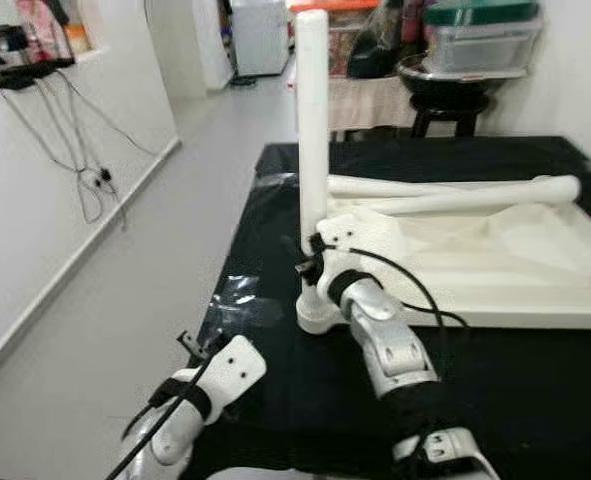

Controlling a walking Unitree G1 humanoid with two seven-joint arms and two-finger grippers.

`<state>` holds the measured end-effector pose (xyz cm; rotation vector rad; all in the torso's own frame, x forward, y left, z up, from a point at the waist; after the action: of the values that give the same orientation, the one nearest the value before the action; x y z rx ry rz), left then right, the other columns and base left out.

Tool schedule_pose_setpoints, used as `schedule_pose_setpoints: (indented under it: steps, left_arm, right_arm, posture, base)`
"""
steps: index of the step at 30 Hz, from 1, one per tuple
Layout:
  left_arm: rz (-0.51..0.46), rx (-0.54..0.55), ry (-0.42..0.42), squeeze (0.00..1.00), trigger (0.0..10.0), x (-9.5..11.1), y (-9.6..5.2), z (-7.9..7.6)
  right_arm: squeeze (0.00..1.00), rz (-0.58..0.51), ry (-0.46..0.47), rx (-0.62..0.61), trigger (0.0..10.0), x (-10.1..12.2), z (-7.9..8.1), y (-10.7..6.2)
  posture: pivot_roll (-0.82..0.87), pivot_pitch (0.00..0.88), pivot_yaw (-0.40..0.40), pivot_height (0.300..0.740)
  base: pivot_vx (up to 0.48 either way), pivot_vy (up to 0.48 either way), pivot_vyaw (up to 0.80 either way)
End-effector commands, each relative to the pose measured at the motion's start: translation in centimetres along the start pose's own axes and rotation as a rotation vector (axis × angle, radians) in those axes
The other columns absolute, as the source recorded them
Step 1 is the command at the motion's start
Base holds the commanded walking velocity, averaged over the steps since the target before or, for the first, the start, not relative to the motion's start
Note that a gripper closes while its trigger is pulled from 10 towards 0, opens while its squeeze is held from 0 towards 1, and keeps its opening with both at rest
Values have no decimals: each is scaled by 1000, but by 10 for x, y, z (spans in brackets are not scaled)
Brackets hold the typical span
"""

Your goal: Building children table

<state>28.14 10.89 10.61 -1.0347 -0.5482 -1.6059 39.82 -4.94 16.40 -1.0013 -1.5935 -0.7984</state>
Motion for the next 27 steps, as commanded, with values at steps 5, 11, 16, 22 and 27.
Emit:
schedule_pose_setpoints:
  steps: [5, 11, 16, 22, 27]
  left_arm:
    - [10, -8, 11, 0, 10000, -2, -1, -1]
    - [11, -9, 10, 0, 10000, -3, 1, -2]
    - [12, -9, 10, 0, 10000, -3, 2, -2]
    - [15, -9, 11, 0, 10000, -4, 2, -3]
    - [17, -8, 12, 0, 10000, -5, 2, -4]
  right_arm:
    - [0, 69, -13, -72, 9020, -10, -18, 8]
    - [1000, -20, -24, 140, 10000, 20, 1, 19]
    - [780, -123, -21, 384, 10000, 43, 12, 22]
    - [0, -95, -111, 743, 10000, 36, 30, 10]
    - [0, -47, -73, 830, 10000, 31, 32, 8]
  posture:
    - [-116, 33, 40, 740]
    - [-113, 26, 41, 740]
    - [-109, 18, 42, 740]
    - [-78, 8, 34, 740]
    - [-71, 4, 31, 740]
  base:
    - [0, 0, 0]
    - [0, 0, 0]
    - [0, 0, 0]
    - [0, 0, 0]
    - [0, 0, 0]
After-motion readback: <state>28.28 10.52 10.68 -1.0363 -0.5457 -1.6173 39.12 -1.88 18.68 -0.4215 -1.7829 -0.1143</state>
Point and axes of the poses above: a point about 5 cm out from each wrist's last joint towards the gripper, its own y axis pointing out of the wrist towards the gripper, its own x axis along the axis of the wrist's last joint, z = x × y, the point moved 5 cm from there along y, pointing out of the wrist towards the gripper, and after that the axes turned 8 degrees about -y, right-handed, at the moved point
